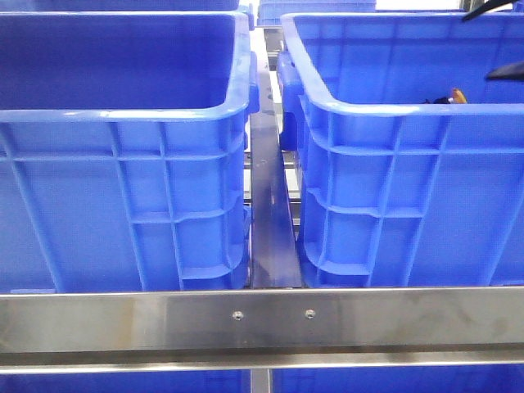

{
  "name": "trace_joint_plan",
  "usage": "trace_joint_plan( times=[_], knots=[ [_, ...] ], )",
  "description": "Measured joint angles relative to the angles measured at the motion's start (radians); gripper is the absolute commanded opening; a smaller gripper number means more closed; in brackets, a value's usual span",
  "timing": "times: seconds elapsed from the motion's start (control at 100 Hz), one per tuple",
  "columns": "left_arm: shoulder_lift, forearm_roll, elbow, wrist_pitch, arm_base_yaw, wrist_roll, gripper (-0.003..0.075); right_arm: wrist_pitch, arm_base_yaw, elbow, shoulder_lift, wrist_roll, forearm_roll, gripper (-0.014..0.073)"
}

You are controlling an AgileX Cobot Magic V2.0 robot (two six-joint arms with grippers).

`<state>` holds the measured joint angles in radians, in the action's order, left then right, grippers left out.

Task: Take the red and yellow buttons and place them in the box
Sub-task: 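Open the right gripper to release the yellow button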

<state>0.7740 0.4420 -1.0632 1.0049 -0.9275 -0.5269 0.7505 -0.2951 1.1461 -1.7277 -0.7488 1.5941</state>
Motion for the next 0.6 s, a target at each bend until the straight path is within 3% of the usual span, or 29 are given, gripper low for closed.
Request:
trace_joint_plan(
  times=[0.21,0.43,0.6],
  knots=[
    [0.0,0.0,0.0,0.0,0.0,0.0,-0.0019,-0.121,0.014,-0.14,0.239,-0.132,-0.038,0.057],
    [0.0,0.0,0.0,0.0,0.0,0.0,-0.0019,-0.25,0.105,-0.288,0.517,-0.373,-0.051,0.057],
    [0.0,0.0,0.0,0.0,0.0,0.0,-0.0019,-0.325,0.147,-0.402,0.742,-0.44,-0.12,0.057]
  ],
)
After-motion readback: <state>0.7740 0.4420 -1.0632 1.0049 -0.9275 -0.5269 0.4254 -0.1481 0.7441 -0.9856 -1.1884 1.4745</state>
